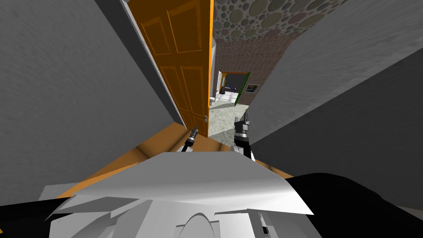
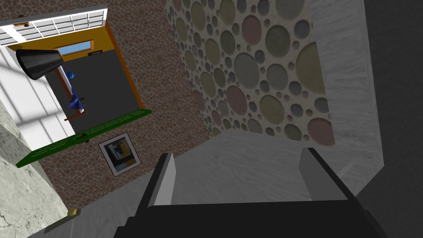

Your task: Push the door open

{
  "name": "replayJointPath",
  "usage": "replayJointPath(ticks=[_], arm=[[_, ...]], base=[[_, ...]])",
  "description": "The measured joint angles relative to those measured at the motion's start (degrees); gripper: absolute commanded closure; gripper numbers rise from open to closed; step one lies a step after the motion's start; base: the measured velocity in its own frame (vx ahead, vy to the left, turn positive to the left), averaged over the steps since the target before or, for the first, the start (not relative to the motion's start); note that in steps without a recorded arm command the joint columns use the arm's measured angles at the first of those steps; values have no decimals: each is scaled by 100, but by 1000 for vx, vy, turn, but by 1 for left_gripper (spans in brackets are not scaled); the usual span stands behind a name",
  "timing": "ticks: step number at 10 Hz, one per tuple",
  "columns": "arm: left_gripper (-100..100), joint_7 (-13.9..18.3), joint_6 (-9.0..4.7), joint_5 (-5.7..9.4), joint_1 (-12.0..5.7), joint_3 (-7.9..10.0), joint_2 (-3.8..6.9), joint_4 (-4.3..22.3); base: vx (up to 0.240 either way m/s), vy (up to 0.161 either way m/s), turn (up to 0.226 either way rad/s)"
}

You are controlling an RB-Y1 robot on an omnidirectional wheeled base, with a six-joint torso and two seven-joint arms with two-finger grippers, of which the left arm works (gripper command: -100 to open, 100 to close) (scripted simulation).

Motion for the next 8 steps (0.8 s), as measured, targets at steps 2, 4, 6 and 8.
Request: replayJointPath(ticks=[2,4,6,8], arm=[[-100,28,-64,-19,-114,-16,-46,268],[-100,59,-102,-42,-173,-44,-77,452],[-100,83,-165,-58,-269,-58,-124,699],[-100,130,-242,-84,-359,-89,-169,968]], base=[[91,36,-47],[82,29,-42],[95,47,-57],[137,54,-63]])
